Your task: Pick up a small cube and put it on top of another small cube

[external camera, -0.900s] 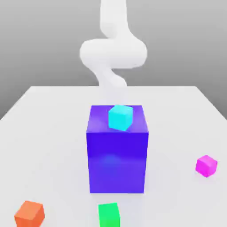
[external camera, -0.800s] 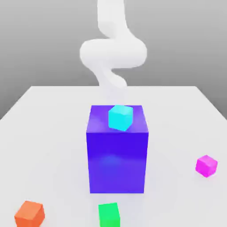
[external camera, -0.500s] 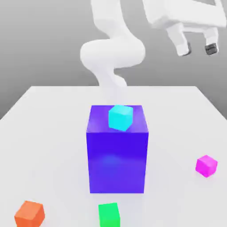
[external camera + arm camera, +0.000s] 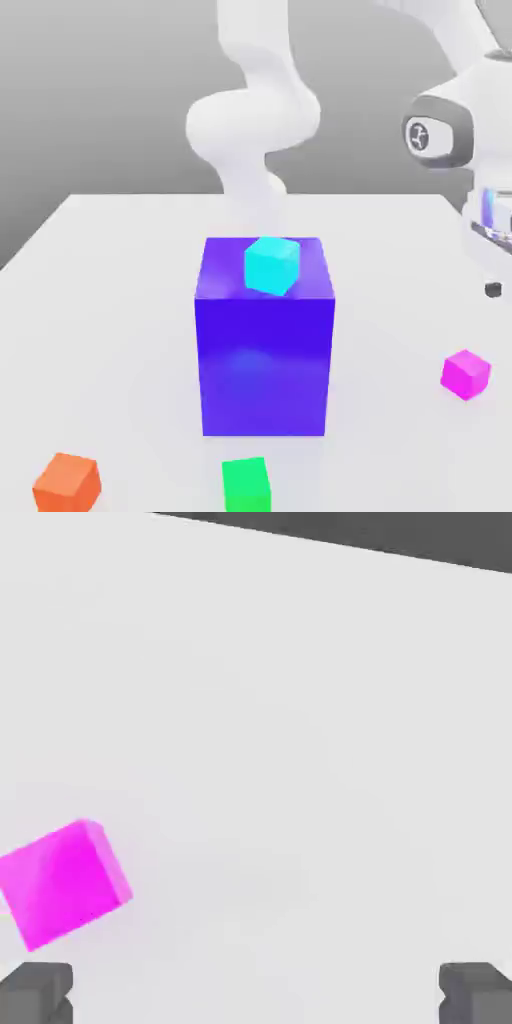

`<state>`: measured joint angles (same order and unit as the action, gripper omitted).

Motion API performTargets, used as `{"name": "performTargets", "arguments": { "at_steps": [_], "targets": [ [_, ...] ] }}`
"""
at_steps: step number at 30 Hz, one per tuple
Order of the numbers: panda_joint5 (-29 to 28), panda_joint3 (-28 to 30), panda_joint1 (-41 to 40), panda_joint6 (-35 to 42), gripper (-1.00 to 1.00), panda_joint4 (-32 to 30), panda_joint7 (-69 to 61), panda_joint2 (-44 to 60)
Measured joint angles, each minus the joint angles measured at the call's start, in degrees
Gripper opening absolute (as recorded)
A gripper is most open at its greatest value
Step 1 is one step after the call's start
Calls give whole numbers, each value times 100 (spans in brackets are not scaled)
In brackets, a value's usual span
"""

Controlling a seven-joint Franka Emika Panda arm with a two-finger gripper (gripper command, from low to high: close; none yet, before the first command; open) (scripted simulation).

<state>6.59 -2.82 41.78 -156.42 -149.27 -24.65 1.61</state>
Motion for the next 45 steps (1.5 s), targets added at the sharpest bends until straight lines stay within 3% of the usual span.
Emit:
{"name": "performTargets", "arguments": {
  "at_steps": [5,9,10,17,24,45],
  "targets": [
    [-777,-23,288,-504,0,-222,-373,785],
    [-988,101,407,-1148,0,-93,-304,1599],
    [-1000,118,422,-1310,-100,-57,-292,1804],
    [-1014,125,427,-1336,-100,-48,-284,1851],
    [-658,-91,392,-234,-100,-145,-485,680],
    [325,1331,-2258,4580,-100,2938,-3202,2099]
  ]
}}
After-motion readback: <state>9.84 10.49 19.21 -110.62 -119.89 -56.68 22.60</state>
